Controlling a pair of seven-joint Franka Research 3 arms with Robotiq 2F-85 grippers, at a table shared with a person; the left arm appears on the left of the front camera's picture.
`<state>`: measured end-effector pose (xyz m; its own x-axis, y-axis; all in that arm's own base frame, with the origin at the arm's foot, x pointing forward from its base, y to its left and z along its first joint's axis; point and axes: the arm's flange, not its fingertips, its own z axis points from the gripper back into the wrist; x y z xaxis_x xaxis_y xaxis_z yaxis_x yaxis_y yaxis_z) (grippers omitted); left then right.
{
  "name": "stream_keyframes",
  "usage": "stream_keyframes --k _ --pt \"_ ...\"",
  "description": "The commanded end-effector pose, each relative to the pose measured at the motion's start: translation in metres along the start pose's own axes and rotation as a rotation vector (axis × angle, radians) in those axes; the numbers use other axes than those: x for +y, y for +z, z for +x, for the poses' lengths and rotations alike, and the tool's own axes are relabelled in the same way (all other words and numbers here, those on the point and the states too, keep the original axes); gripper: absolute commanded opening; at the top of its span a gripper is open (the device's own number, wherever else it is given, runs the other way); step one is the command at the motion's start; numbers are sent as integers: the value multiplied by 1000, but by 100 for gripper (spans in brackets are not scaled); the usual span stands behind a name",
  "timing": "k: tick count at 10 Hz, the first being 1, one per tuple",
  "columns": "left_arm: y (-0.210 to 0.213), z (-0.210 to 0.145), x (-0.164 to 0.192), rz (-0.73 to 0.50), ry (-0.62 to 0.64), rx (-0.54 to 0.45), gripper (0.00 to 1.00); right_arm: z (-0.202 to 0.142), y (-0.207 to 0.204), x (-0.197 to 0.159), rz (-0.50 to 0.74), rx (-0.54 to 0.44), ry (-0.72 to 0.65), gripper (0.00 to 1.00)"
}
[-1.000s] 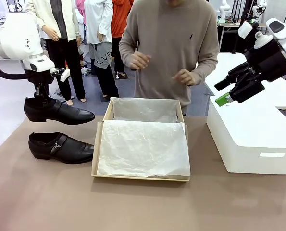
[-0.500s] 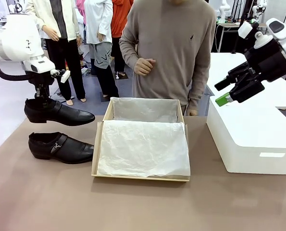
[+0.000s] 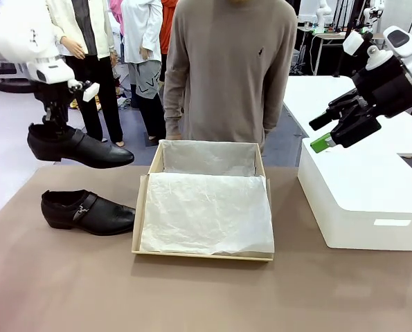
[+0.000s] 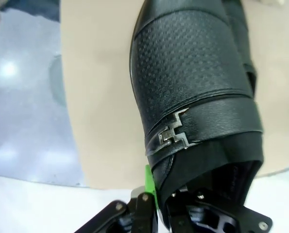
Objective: Pack the shoes into the box.
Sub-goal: Place one shoe of the Shoes into the Shoes Box.
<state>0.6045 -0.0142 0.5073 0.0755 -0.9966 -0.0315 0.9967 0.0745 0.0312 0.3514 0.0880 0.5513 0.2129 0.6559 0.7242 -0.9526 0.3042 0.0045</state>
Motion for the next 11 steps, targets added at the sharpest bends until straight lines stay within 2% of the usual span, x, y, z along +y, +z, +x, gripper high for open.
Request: stream_keyframes --k 1,4,8,11 --pt "25 13 2 17 -17 12 0 1 -2 -2 10 -30 21 100" --pt "52 49 1 5 -48 -79 0 1 -2 -2 10 -30 21 100" --pt "72 123 1 -13 -114 -72 0 1 -2 -2 10 -30 21 100" --pt "66 156 4 -71 -119 -89 0 1 -2 -2 10 -30 21 100"
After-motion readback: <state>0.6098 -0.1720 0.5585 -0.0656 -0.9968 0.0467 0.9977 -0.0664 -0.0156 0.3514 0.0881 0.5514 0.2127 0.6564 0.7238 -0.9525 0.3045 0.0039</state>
